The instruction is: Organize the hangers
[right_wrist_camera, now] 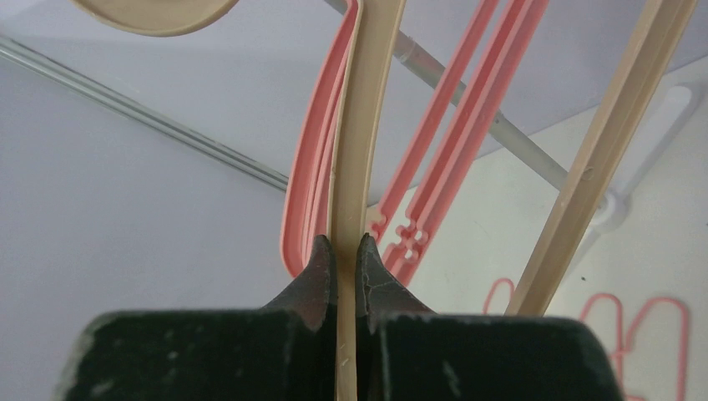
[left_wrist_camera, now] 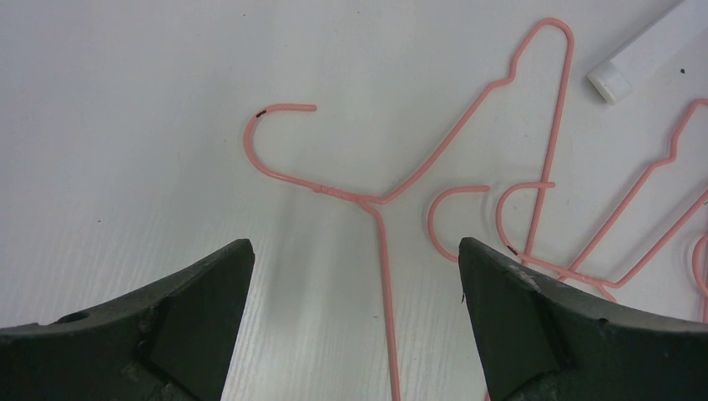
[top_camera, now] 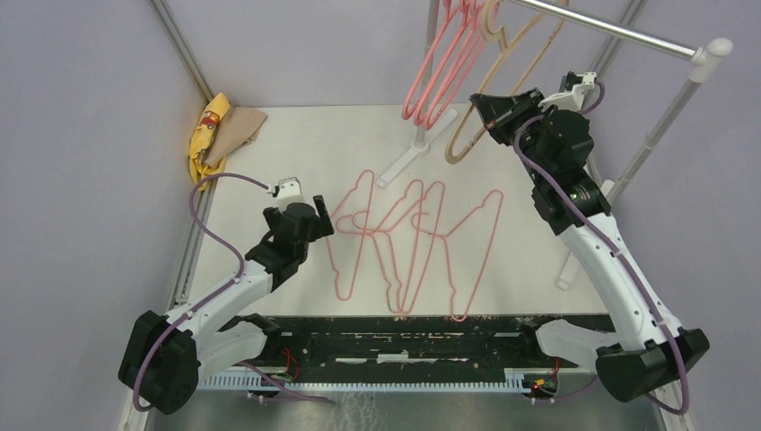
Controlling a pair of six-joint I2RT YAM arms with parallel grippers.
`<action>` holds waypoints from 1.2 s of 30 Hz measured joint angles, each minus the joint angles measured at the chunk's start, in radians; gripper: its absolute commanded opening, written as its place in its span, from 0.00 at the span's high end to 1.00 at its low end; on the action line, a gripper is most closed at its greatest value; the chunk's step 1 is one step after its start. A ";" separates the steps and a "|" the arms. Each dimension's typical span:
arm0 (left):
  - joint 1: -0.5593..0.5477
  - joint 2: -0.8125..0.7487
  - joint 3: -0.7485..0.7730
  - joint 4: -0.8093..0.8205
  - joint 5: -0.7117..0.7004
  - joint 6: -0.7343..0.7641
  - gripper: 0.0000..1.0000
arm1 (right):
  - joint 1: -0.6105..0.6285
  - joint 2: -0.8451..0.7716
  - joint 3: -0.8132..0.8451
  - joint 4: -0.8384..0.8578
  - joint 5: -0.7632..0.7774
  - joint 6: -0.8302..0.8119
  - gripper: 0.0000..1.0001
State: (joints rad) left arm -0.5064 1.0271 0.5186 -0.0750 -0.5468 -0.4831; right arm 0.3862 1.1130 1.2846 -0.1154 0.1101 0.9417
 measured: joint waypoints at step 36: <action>0.000 0.069 0.019 0.001 -0.029 0.001 0.01 | -0.217 0.365 0.065 0.376 -0.319 0.298 0.61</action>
State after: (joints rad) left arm -0.5064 1.0966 0.5377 -0.0742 -0.5758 -0.4824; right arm 0.1688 1.4780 1.3499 0.2607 -0.2092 1.2396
